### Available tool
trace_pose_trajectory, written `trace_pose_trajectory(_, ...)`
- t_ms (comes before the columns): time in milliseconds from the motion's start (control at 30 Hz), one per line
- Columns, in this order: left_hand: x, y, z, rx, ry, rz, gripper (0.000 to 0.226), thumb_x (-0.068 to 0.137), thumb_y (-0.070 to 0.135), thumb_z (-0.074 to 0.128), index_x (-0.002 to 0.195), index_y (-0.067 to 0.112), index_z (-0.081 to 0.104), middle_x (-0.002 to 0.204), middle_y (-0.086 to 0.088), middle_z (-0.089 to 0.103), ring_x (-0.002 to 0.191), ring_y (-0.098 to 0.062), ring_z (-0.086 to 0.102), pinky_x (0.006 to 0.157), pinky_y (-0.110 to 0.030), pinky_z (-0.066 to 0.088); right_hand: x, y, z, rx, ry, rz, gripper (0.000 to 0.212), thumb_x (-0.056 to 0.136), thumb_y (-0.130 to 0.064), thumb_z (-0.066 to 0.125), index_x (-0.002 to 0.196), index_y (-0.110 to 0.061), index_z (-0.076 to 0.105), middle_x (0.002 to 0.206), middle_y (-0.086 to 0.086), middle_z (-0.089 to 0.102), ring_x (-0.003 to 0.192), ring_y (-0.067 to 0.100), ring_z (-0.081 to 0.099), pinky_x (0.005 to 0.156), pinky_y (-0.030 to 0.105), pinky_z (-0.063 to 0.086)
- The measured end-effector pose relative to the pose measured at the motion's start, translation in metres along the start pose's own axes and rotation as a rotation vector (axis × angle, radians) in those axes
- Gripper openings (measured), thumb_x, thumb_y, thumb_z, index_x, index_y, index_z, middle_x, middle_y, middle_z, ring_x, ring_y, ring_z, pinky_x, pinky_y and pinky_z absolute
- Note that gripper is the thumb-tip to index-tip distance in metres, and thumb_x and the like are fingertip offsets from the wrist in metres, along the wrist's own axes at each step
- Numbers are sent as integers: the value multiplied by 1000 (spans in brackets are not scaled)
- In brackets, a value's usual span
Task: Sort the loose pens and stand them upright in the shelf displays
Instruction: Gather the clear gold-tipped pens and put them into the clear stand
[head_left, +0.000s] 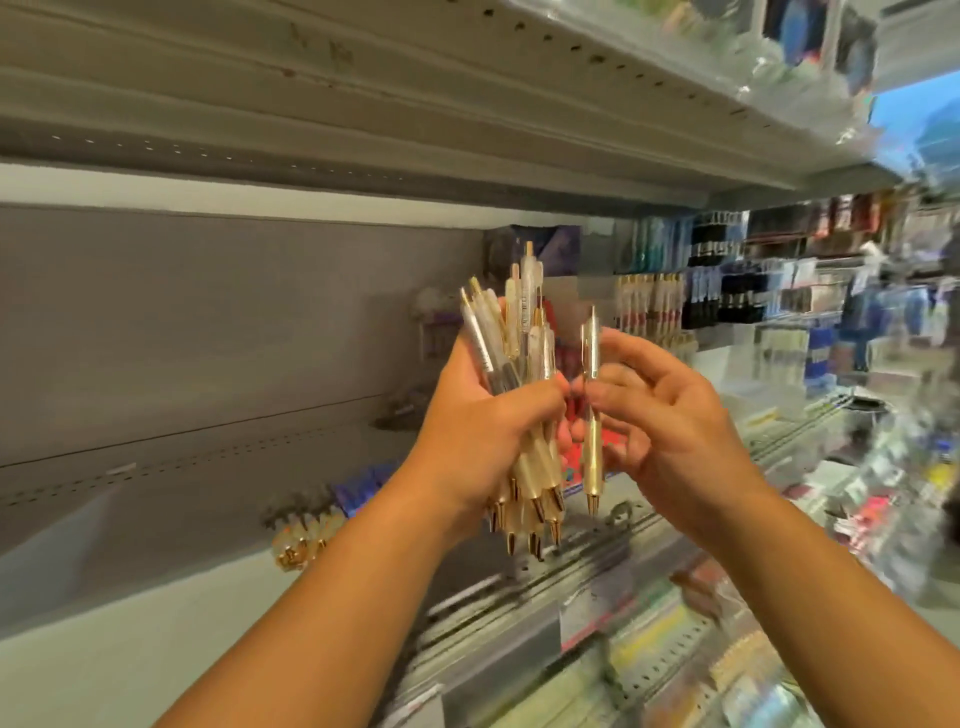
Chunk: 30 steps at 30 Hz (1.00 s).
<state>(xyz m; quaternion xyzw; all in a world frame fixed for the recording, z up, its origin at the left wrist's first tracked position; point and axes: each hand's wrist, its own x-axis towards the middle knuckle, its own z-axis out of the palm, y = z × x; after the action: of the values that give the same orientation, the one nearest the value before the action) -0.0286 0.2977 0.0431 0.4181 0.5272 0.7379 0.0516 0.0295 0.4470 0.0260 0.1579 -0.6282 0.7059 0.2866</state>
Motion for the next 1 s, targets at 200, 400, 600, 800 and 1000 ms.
trace_pose_trajectory(200,6,-23,68,2,-42,17,38,74,-11,60,101,16,54,71,-1,66,56,-19,60,53,-32,50,-22,-20,-72,-65,86,-27,59,66,-26,80,122,-33,62,103,20,63,77,31,67,52,39,56)
trace_pose_trajectory(400,26,-54,149,11,38,-15,43,65,-3,64,104,12,54,69,-6,63,53,-25,55,50,-33,48,-32,-45,-161,-70,67,-56,56,74,-19,76,126,-33,59,92,9,66,76,26,69,50,31,53)
trace_pose_trajectory(600,44,-89,214,13,108,-55,46,64,-4,63,104,17,58,78,-6,68,54,-23,58,50,-34,51,-32,-53,-244,-53,10,-38,63,75,-17,74,132,-35,54,82,-1,65,75,29,73,50,29,54)
trace_pose_trajectory(800,63,-128,239,58,175,-81,50,61,-3,68,103,23,62,82,-7,69,56,-24,61,52,-33,51,-13,-32,-297,5,-39,29,54,73,-16,75,119,-42,61,85,1,66,76,33,73,49,30,55)
trace_pose_trajectory(1000,106,-171,230,142,263,-99,53,59,-1,71,105,21,59,81,-8,72,58,-25,65,53,-34,53,33,1,-329,-7,-51,18,52,72,-18,76,117,-40,60,86,3,64,76,35,72,49,33,55)
